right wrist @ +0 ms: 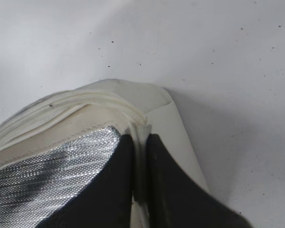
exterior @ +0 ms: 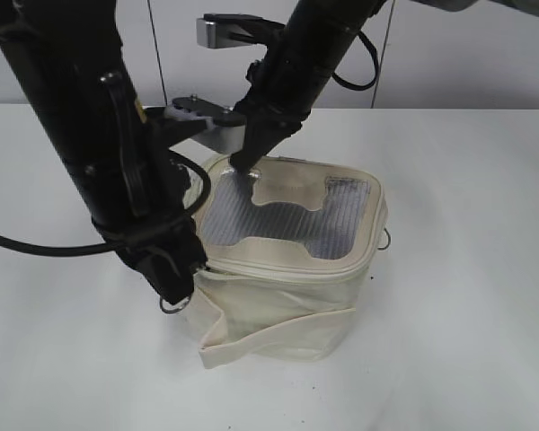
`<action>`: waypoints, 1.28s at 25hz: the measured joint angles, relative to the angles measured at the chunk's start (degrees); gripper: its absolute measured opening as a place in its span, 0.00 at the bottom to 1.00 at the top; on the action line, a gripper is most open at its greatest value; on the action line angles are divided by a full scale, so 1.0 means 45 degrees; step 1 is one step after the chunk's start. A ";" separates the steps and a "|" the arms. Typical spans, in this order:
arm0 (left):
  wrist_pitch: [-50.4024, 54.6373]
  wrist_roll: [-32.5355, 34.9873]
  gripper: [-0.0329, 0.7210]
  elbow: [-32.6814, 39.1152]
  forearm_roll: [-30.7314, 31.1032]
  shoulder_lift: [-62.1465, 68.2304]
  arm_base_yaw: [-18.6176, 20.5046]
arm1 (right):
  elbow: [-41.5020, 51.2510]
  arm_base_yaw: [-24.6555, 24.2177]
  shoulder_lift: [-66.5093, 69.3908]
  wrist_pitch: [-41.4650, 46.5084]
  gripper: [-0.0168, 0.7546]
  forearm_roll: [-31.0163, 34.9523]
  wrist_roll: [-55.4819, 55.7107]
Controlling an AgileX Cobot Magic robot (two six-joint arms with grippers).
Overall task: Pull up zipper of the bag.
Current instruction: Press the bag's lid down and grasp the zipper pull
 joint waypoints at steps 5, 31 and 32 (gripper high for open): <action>-0.0736 -0.1575 0.10 0.0000 0.0000 0.0000 -0.1036 | 0.0000 0.0000 0.0000 0.0013 0.09 0.0024 0.0000; -0.3412 -0.2366 0.05 0.0106 -0.2467 0.0152 -0.1532 | 0.0000 0.0000 0.0000 0.0028 0.09 -0.0167 -0.0022; -0.3510 -0.2366 0.05 0.0106 -0.2479 0.0152 -0.1585 | 0.0000 0.0000 0.0000 0.0028 0.09 -0.0180 -0.0022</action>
